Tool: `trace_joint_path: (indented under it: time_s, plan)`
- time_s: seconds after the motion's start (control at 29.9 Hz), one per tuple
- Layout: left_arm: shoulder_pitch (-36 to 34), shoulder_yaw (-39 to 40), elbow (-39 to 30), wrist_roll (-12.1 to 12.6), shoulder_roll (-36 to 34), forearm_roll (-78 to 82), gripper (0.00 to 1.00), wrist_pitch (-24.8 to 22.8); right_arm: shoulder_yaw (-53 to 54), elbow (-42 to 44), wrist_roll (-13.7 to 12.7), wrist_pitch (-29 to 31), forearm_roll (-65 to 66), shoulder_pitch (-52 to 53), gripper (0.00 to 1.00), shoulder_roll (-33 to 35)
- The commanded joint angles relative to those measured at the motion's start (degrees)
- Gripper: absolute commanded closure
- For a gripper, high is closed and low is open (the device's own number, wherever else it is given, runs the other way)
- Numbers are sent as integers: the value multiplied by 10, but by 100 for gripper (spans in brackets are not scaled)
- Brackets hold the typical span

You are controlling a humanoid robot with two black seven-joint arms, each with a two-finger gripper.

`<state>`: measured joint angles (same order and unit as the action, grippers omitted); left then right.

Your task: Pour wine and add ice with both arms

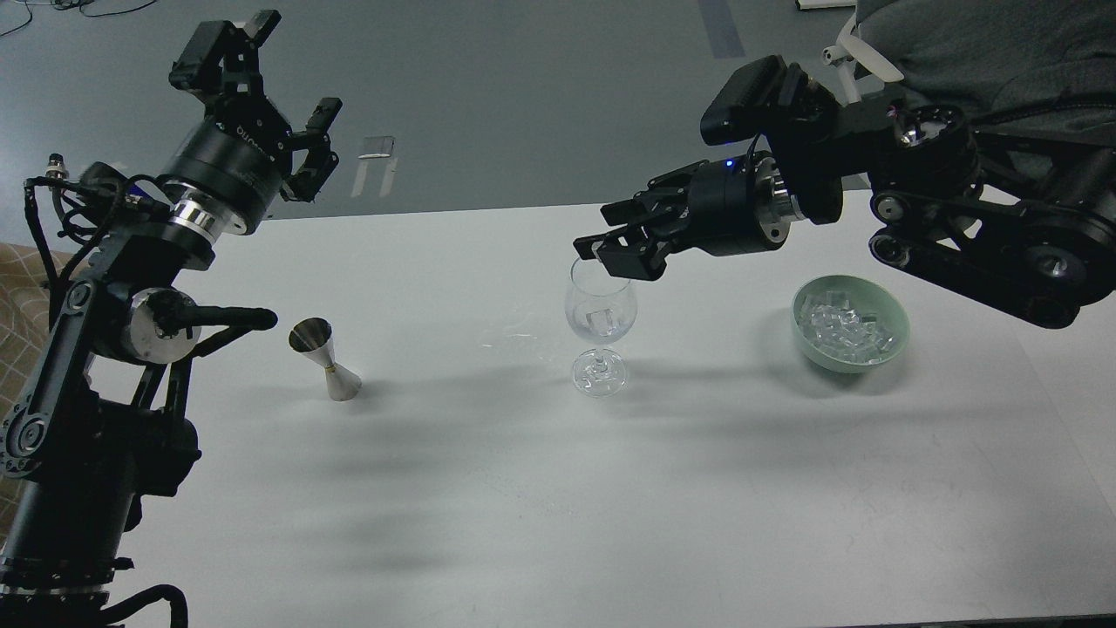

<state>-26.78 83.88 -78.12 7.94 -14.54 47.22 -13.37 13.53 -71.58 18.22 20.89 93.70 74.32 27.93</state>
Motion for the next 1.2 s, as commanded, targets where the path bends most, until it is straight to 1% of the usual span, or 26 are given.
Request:
trace_joint_path:
  time_s: [0.0, 0.1, 0.17, 0.2, 0.23, 0.3, 0.33, 0.4, 0.43, 0.5, 0.53, 0.57, 0.63, 0.67, 0.74, 0.8, 0.87, 0.94, 0.97, 1.0, 1.04, 1.07, 1.1, 1.14, 1.17]
  plan:
    - [-7, 1, 2, 4, -1, -5, 2, 4, 45, 48, 0, -12, -81, 12, 0, -2]
    - [-12, 1, 6, 3, -1, -8, 2, 3, 58, 85, 1, -36, -140, 14, 0, -2]
    - [-23, 0, 19, 4, 0, -11, 2, 1, 63, 119, 1, -65, -174, 13, 0, -8]
    - [-31, 1, 27, 2, 4, -13, 2, -3, 77, 147, 1, -95, -199, 7, 0, -14]
    - [-35, 0, 31, -2, 11, -13, 2, -3, 90, 170, 1, -125, -228, 0, 0, -23]
    - [-37, 0, 31, 5, 19, -13, 2, -3, 98, 189, 1, -151, -261, -13, 0, -38]
    - [-42, 0, 32, 3, 18, -13, 2, -1, 110, 212, 1, -172, -296, -22, 0, -57]
    - [-63, 1, 51, -2, 15, -13, 2, 4, 130, 257, 1, -188, -340, -29, 0, -91]
    - [-82, 4, 80, -4, 9, -13, 2, 4, 139, 282, 1, -189, -358, -28, 0, -108]
    - [-100, 5, 111, -6, 1, -13, 2, 4, 142, 307, 0, -190, -368, -29, 0, -118]
    - [-107, 9, 131, -6, 0, -14, 2, 4, 147, 332, -1, -190, -376, -29, 0, -124]
    - [-108, 9, 136, -6, 1, -15, 2, 4, 151, 343, -1, -189, -383, -29, 0, -127]
    - [-105, 10, 141, -5, 4, -30, 2, 4, 167, 367, -1, -187, -429, -31, 0, -140]
    - [-103, 7, 144, -5, 7, -49, 2, 4, 173, 371, -1, -187, -475, -41, 0, -147]
    - [-100, -1, 143, 0, 9, -72, 2, -2, 174, 368, -1, -187, -525, -52, 0, -151]
    - [-88, -1, 135, 1, 11, -92, 2, -3, 178, 352, 1, -182, -607, -74, 0, -152]
    - [-87, -5, 133, 2, 10, -92, 2, -3, 189, 348, 6, -182, -645, -90, 0, -154]
    - [-86, -10, 132, 2, 5, -92, 2, -4, 200, 347, 7, -176, -655, -97, 0, -158]
    - [-88, -13, 136, 1, -2, -93, 2, -11, 213, 345, 8, -162, -655, -103, 0, -162]
    - [-92, -14, 143, 1, -10, -93, 2, -42, 231, 346, 8, -137, -658, -109, 0, -162]
    - [-93, -15, 148, 2, -14, -91, 2, -57, 244, 346, 10, -123, -659, -114, 0, -163]
    - [-94, -29, 161, 2, -18, -82, 2, -81, 275, 346, 15, -94, -660, -125, 0, -163]
    - [-102, -55, 171, -3, -22, -83, 2, -83, 308, 347, 22, -69, -660, -139, 0, -165]
    - [-102, -55, 171, -3, -22, -83, 2, -83, 309, 348, 22, -68, -660, -139, 0, -165]
    - [-121, -74, 185, -4, -24, -84, 2, -84, 335, 350, 30, -47, -661, -150, 0, -170]
